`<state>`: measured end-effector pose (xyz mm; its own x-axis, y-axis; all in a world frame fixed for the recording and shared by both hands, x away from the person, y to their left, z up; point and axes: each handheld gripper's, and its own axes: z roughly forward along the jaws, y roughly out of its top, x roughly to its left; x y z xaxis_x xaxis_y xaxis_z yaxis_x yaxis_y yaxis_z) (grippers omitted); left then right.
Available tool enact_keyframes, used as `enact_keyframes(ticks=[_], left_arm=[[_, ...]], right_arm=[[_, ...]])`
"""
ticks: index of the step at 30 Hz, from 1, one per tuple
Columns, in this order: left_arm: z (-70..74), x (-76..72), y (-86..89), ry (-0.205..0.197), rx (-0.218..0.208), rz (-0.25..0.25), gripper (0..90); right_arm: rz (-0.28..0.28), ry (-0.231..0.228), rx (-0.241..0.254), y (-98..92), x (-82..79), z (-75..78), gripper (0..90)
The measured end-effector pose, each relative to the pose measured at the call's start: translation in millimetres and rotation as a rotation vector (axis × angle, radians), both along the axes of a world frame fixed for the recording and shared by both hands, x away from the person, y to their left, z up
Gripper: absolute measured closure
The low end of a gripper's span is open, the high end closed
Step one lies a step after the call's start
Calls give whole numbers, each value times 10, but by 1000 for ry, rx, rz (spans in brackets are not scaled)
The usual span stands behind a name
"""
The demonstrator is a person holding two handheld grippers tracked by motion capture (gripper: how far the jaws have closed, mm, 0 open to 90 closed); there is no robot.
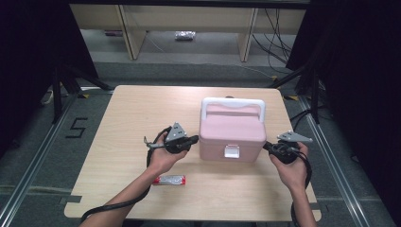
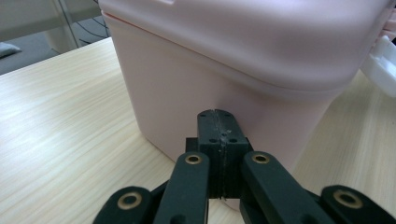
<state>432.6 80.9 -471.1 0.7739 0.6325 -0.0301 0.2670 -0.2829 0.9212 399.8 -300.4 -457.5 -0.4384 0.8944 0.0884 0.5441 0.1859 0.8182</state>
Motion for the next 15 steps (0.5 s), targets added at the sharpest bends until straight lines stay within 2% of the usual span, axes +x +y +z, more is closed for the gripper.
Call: enact_keyframes(ticks=[4,5,6,7,8,12,13,14,15], left_arm=[[4,-29,165,-3,9,17,897],[1,-52,289,1,8,34,897],[1,-52,289,1,8,34,897],[-5,-71,421,0,0,46,897],[-5,-71,421,0,0,46,897],[-3,-127,740,2,9,101,896],[-6,-139,822,2,6,113,896],[-6,-139,822,2,6,113,897],[-6,-149,888,3,6,124,897]], right_arm=[[49,-9,-20,121,49,3,900],[58,-8,-8,250,62,-1,900],[58,-8,-8,250,62,-1,900],[83,-3,-15,369,82,2,900],[83,-3,-15,369,82,2,900],[140,-19,-51,689,131,13,900],[140,-4,-30,757,127,8,900],[154,-3,-37,834,135,12,900],[154,-3,-37,834,135,12,900]])
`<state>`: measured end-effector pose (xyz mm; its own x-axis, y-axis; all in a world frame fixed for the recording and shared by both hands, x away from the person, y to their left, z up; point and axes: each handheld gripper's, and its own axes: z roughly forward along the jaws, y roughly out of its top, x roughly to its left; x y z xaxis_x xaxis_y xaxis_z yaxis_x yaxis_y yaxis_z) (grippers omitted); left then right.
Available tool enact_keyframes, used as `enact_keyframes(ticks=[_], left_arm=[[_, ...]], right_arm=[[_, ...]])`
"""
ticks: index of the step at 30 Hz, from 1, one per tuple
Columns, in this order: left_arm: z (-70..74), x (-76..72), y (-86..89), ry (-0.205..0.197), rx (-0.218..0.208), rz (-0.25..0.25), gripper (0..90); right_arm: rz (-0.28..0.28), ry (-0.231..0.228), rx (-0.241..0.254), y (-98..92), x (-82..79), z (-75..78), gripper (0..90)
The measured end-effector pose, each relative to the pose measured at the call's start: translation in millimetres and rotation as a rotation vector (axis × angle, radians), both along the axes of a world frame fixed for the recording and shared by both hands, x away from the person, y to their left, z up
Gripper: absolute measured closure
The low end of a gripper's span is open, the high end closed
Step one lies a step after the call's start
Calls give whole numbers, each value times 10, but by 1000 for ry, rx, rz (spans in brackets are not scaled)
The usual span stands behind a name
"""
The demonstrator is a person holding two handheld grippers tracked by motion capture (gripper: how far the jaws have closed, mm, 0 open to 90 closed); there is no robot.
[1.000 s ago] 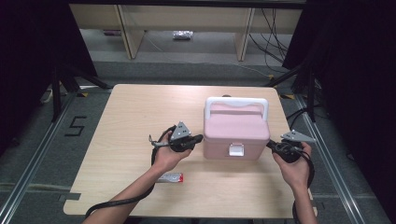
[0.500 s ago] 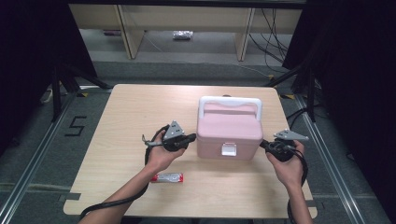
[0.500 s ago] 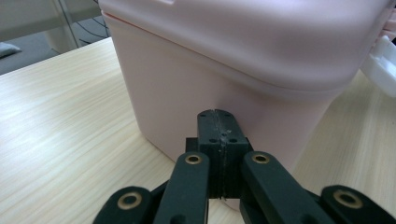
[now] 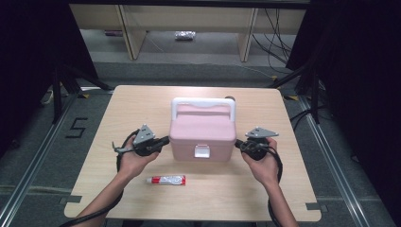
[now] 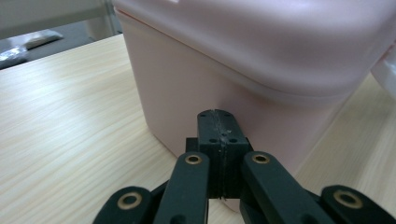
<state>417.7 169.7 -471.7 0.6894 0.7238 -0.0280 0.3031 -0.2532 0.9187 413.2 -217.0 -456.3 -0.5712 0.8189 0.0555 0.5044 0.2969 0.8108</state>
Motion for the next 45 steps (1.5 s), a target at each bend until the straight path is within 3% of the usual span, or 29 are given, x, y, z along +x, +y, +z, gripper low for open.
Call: enact_keyframes(ticks=[3,4,6,9,10,16,18,20,25,31,32,34,35,37,38,39,42,45], left_arm=[[-16,-39,241,-3,-15,45,896],[-16,-39,241,-3,-15,45,896],[-22,-71,346,-1,-22,71,896],[-34,-117,491,-13,-25,95,897],[-41,-150,578,-21,-27,110,896],[-57,-219,723,-28,-37,133,896],[-54,-231,804,-53,-15,127,896],[-55,-239,820,-51,-19,132,896],[-58,-249,917,-55,-22,156,896],[-61,-280,965,-44,-36,172,895],[-65,-264,978,-59,-42,153,895],[-58,-284,993,-44,-42,172,864],[-55,-279,1029,-59,-58,177,798],[-47,-295,1058,-54,-61,190,768],[-35,-319,1119,-52,-73,211,687],[-35,-319,1119,-52,-73,211,663],[-13,-387,1215,-24,-113,257,589],[23,-430,1287,-30,-197,287,505]], right_arm=[[41,11,6,246,12,-6,900],[41,11,6,246,12,-6,900],[63,23,18,427,14,-12,900],[90,20,3,524,26,-9,900],[108,1,-7,606,39,-11,900],[145,3,-4,784,59,-22,900],[149,15,11,846,53,-27,900],[160,1,0,854,63,-27,900],[180,18,6,973,48,-25,900],[212,4,12,1022,62,-41,900],[208,7,7,1022,56,-40,900],[214,-4,14,1016,61,-52,896],[213,-4,10,997,52,-49,856],[207,-9,10,983,42,-46,847],[179,-8,-6,914,8,-26,823],[179,-8,-6,914,8,-26,823],[174,-12,-11,791,-27,-12,790],[153,0,1,660,-90,-11,755]])
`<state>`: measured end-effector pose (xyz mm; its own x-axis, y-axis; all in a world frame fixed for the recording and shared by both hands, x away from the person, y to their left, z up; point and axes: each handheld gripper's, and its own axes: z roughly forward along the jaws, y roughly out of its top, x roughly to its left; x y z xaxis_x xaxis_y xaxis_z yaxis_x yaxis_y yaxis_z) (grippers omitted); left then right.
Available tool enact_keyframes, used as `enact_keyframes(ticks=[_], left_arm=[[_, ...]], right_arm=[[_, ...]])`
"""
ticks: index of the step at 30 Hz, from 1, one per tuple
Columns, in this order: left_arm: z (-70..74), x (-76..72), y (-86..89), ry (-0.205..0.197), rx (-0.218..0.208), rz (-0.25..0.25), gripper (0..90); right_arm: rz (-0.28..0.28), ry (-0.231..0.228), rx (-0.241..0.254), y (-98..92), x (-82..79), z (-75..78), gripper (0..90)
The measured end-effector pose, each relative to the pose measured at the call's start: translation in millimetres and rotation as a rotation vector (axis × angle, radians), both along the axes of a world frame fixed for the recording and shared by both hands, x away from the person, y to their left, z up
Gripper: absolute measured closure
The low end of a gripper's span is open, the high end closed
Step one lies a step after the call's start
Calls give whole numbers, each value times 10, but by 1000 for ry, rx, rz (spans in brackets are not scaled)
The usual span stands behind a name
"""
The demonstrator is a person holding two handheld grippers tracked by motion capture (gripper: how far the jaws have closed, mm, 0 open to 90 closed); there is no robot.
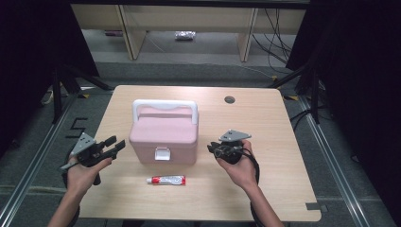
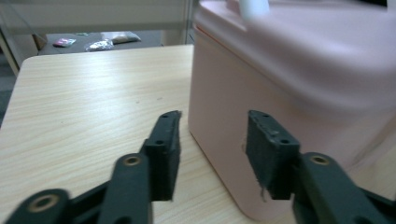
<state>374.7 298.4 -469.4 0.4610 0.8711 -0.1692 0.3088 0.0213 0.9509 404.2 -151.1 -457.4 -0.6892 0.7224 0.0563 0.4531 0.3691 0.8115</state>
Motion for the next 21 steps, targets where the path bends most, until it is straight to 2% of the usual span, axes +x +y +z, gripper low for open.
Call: enact_keyframes(ticks=[2,3,5,6,9,11,12,13,15,16,17,20,21], left_arm=[[48,-50,27,13,-30,33,467],[73,-69,32,11,-48,44,414],[104,-86,28,5,-45,44,400],[120,-93,26,-5,-39,48,382],[171,-93,17,-20,-51,48,381],[197,-93,14,-18,-54,48,413],[213,-99,10,-17,-47,52,423],[224,-99,5,-22,-41,49,431],[244,-100,-6,-32,-38,45,436],[257,-107,-14,-36,-47,43,439],[285,-124,-18,-25,-52,45,439],[342,-143,-35,-39,-76,32,441],[367,-144,-51,-43,-98,25,445]], right_arm=[[8,-7,4,-81,-23,-6,726],[-14,-3,14,-151,-54,-5,695],[-3,-4,7,-175,-56,2,690],[-21,-1,5,-197,-74,10,679],[-21,-12,4,-236,-86,2,656],[-23,-10,17,-236,-117,-23,634],[-10,-15,18,-238,-121,-30,625],[-32,-7,21,-236,-148,-31,618],[-17,-21,26,-233,-147,-42,613],[-19,-26,20,-242,-156,-37,609],[-14,-11,21,-234,-173,-34,602],[-18,-3,23,-212,-172,-42,591],[-15,-5,26,-207,-166,-47,590]])
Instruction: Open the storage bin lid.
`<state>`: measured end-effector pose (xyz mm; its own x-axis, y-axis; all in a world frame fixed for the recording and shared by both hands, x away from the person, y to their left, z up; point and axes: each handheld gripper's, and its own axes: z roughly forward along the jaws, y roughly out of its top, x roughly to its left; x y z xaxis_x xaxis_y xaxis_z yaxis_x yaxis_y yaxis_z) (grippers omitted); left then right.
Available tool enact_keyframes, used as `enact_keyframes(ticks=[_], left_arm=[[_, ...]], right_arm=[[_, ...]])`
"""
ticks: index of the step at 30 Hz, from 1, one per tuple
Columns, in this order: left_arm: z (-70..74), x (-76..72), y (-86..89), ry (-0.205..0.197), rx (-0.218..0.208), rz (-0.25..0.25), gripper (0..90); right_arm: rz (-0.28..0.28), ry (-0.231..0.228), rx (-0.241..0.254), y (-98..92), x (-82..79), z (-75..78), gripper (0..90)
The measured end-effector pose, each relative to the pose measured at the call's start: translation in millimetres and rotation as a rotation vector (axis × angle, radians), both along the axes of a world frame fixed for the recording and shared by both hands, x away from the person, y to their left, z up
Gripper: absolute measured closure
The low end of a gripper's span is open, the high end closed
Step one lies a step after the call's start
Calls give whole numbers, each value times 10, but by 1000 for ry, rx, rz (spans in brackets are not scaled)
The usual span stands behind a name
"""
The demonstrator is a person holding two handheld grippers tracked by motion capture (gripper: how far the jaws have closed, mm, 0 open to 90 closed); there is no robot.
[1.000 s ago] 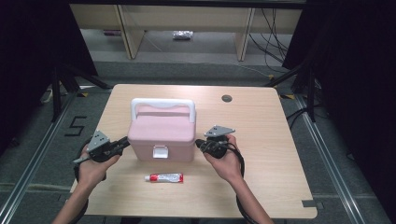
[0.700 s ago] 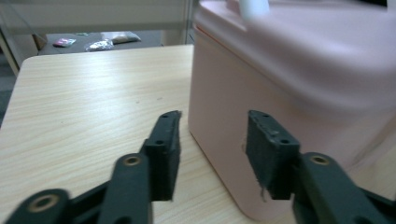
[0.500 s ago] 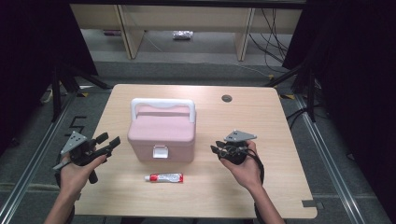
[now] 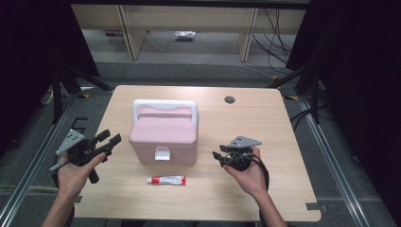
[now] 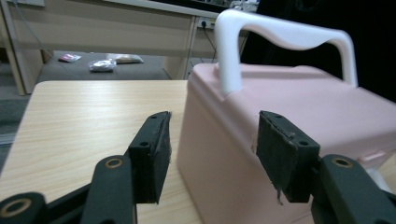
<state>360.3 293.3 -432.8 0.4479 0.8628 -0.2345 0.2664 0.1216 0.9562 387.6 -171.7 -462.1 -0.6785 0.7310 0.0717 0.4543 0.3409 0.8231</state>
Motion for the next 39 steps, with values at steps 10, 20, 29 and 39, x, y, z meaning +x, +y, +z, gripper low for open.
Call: enact_keyframes(ticks=[10,20,29,39], left_arm=[[221,206,-236,38,18,-61,452],[337,627,-362,124,71,-95,450],[365,847,-422,181,83,-68,509],[362,944,-501,212,120,-67,708]], right_arm=[[34,-27,-2,31,8,50,610],[30,-42,-3,121,-74,112,641],[60,-26,0,156,-83,127,689],[74,-15,-4,203,-100,116,795]])
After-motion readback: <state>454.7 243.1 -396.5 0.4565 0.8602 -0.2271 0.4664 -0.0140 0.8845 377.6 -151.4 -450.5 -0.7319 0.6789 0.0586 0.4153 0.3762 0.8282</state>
